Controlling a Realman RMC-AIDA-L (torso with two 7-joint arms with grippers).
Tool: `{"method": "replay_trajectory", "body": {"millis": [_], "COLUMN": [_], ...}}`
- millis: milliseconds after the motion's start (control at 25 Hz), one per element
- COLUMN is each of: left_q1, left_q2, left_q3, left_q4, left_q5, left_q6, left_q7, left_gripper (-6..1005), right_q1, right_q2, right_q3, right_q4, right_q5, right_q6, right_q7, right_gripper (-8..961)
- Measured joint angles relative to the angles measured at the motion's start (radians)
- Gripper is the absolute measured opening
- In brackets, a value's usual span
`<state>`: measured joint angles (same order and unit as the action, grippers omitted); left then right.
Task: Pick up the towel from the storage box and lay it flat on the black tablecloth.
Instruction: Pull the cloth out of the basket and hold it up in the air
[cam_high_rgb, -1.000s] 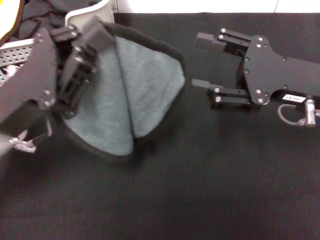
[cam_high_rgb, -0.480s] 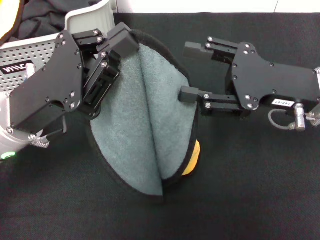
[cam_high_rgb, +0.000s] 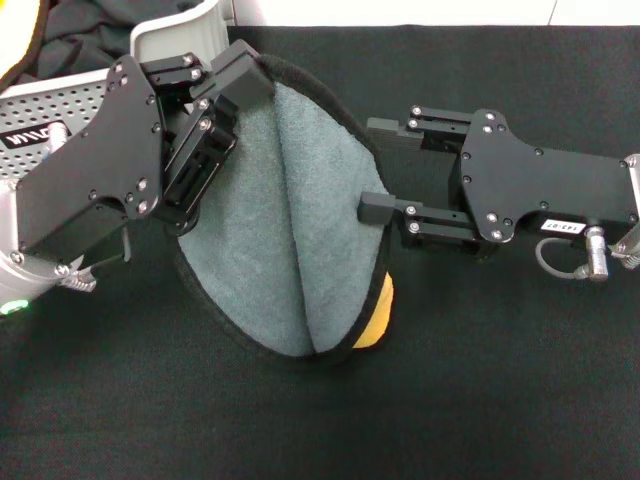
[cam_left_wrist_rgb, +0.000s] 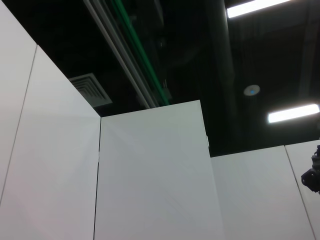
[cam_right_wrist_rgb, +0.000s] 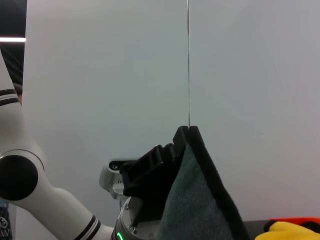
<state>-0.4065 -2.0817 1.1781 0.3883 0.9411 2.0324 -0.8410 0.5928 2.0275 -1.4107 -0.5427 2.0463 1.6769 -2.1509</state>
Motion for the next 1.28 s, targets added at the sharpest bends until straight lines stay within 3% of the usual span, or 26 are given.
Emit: {"method": "replay_trajectory", "body": {"millis": [680,1040,1280], "left_q1": [0.002,0.02,0.022], "left_q2": [0.002,0.002,0.002], "left_q3": [0.0,0.0,0.0], "left_q4": [0.001,-0.001,-0.002], "left_q5": [0.008,0.008,0.009], "left_q6": [0.0,0.0,0.0], "left_q7": [0.001,0.025,0.027], "left_gripper": [21,21,21], "right_q1": [0.016,-0.01,-0.015], "right_q2": [-0.006,-0.011,-0.012], "right_q3": [-0.058,-0.047,-0.047], "right_q4": [0.033,0.025,0.025], "right_q5": [-0.009,-0.009,-0.008], "right_q6": [-0.001,0.027,0.032], "right_q7": [0.009,0.009,0.002], "right_gripper": [598,585,439]}}
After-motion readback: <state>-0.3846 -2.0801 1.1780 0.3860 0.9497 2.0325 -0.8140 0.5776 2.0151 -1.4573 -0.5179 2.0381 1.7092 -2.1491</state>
